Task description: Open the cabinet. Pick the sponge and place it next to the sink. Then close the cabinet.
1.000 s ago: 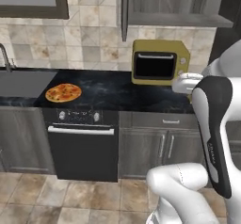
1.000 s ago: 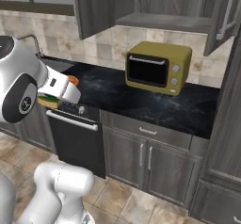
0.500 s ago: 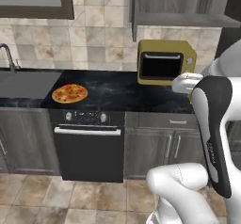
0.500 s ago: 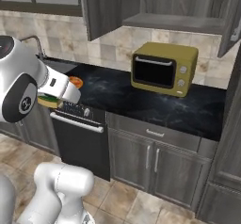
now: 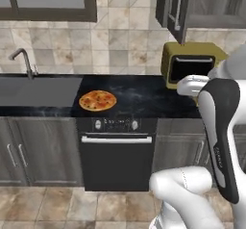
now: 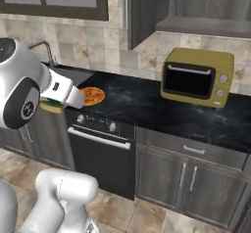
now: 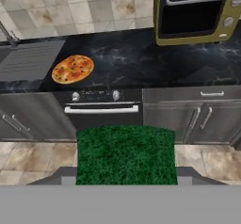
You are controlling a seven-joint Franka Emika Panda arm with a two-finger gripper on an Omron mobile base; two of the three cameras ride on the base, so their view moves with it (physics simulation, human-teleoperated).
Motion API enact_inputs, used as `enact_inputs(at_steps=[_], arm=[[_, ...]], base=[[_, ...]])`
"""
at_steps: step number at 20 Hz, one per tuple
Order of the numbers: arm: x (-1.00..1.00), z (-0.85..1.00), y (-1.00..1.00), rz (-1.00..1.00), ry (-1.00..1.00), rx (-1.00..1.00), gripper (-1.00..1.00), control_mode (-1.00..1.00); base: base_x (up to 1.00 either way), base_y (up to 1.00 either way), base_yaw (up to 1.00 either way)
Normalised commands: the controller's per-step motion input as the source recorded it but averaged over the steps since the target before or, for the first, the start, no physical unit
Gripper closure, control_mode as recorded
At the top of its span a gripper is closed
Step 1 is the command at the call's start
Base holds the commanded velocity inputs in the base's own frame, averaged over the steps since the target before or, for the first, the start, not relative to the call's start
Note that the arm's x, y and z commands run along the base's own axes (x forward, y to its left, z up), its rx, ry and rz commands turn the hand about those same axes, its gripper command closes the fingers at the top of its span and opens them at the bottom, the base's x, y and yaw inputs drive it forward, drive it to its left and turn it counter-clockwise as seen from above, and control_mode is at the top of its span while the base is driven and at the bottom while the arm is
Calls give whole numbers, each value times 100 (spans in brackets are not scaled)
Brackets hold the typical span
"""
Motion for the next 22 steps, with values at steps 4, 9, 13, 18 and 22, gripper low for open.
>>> enact_inputs(at_steps=[4, 9, 13, 18, 22], arm=[[0, 0, 0, 0, 0, 0, 100, 100], [0, 0, 0, 0, 0, 0, 100, 100], [0, 0, 0, 0, 0, 0, 100, 100], [0, 0, 0, 0, 0, 0, 100, 100], [0, 0, 0, 0, 0, 0, 100, 100]], base=[[13, 97, -9], [18, 100, -17], [34, 100, -20], [58, 56, -19], [36, 14, -37]])
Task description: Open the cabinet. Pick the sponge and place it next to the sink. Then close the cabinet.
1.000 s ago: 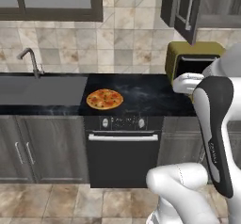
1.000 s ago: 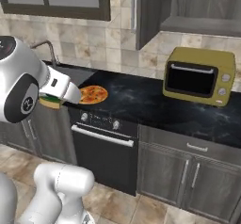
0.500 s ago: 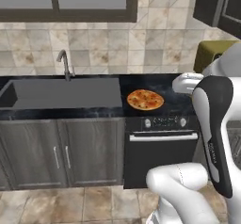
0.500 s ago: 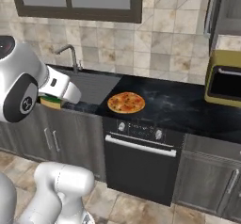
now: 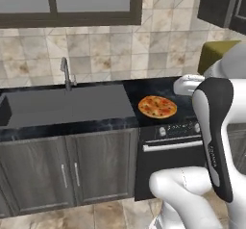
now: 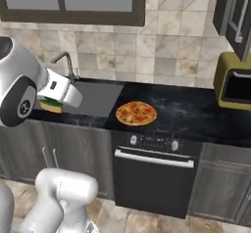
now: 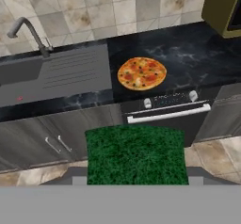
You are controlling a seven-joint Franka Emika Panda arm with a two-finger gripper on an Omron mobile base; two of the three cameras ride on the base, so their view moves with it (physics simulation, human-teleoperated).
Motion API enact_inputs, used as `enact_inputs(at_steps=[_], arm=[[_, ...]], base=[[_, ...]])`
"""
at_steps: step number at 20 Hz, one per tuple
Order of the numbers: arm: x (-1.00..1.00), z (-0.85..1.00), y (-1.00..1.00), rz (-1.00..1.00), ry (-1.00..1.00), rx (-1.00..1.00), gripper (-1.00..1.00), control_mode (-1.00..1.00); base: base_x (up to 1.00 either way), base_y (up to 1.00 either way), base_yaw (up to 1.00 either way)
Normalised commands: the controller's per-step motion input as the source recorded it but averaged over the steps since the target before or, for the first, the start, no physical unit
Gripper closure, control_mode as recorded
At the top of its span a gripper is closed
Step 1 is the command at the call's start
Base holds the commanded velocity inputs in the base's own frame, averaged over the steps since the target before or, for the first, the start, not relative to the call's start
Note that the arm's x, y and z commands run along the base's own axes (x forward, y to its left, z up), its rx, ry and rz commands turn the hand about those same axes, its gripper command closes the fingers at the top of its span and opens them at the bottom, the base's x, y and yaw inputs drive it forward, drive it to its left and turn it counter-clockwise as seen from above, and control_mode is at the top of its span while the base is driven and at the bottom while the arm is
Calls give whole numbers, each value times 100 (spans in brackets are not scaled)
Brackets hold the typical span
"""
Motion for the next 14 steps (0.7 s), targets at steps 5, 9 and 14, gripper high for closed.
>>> enact_inputs(at_steps=[5, 9, 14], arm=[[0, 0, 0, 0, 0, 0, 100, 100], [0, 0, 0, 0, 0, 0, 100, 100], [0, 0, 0, 0, 0, 0, 100, 100]], base=[[13, 40, -34], [32, 46, -20], [50, 35, -29]])
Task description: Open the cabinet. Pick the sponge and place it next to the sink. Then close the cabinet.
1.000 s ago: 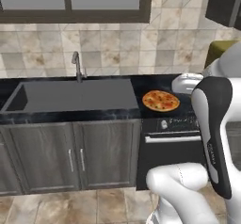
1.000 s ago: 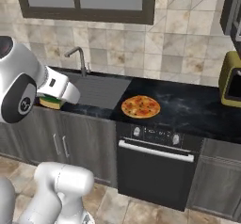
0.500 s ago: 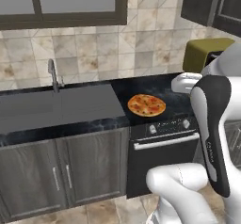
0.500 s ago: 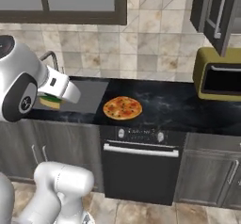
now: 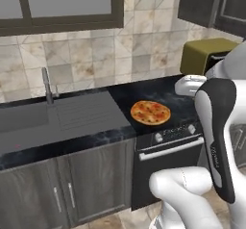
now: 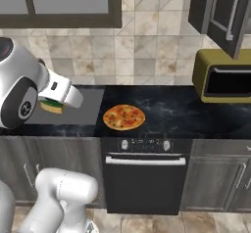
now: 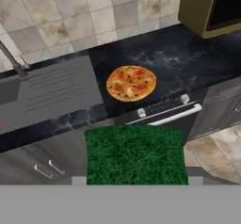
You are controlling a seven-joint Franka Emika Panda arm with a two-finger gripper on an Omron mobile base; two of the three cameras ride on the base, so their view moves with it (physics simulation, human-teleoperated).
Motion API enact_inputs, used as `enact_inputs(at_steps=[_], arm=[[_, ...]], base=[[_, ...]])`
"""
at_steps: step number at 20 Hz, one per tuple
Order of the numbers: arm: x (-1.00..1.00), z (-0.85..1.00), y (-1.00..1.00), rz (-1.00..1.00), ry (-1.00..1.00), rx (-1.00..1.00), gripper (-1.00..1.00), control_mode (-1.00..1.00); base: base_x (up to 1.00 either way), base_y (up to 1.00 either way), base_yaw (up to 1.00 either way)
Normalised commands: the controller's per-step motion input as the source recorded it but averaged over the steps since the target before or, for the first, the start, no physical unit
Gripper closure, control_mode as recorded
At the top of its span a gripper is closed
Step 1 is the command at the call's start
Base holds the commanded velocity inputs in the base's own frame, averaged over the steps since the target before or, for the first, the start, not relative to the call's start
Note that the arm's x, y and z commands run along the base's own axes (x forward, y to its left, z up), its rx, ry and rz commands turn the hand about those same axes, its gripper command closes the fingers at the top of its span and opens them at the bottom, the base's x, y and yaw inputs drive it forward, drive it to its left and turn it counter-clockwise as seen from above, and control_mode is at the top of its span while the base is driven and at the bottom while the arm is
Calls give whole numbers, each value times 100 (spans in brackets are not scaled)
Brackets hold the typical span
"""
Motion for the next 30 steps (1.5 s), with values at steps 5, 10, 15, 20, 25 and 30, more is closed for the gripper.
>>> enact_inputs(at_steps=[5, 10, 15, 20, 25, 30], arm=[[0, 0, 0, 0, 0, 0, 100, 100], [0, 0, 0, 0, 0, 0, 100, 100], [0, 0, 0, 0, 0, 0, 100, 100], [0, 0, 0, 0, 0, 0, 100, 100], [0, 0, 0, 0, 0, 0, 100, 100], [0, 0, 0, 0, 0, 0, 100, -100]], base=[[74, 34, -20], [82, 44, -2], [51, 30, 0], [0, 12, 0], [0, 0, 0], [0, 0, 0]])
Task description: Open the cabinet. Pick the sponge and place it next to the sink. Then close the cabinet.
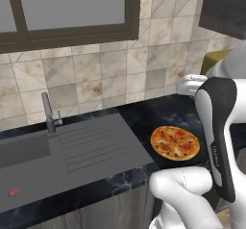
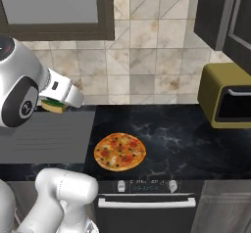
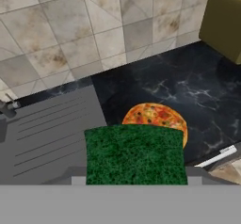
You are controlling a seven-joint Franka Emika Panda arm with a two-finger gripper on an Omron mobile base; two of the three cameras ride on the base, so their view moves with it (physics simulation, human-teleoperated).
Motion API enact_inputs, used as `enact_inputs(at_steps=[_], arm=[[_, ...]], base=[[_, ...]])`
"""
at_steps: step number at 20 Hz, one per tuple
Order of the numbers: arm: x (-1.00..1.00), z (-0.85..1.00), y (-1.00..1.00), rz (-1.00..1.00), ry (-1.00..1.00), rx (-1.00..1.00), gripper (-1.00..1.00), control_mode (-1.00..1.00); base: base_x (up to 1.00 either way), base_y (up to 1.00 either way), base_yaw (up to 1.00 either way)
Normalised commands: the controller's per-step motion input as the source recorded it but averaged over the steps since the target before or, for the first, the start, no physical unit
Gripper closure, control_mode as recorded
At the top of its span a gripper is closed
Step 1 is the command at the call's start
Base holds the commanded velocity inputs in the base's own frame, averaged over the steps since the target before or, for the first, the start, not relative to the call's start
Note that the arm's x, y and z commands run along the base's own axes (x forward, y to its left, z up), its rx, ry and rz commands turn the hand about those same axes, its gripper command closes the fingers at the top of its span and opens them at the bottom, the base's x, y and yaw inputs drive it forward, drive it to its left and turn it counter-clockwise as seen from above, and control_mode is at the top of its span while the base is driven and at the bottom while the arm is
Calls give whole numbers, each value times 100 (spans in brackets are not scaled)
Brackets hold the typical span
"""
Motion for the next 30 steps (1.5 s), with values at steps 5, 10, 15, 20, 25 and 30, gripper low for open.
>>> enact_inputs(at_steps=[5, 10, 15, 20, 25, 30], arm=[[36, -8, 11, 0, 3, 0, 100, -100], [83, 0, 23, 0, 9, 0, 100, -100], [53, -9, 23, 0, 9, 0, 100, -100], [26, -45, 11, 0, 0, -6, 100, -100], [1, -66, 0, 0, 0, -8, 100, -100], [9, -61, 0, 1, 0, -7, 100, -100]], base=[[0, 0, 0], [0, 0, 0], [0, 0, 0], [0, 0, 0], [0, 0, 0], [0, 0, 0]])
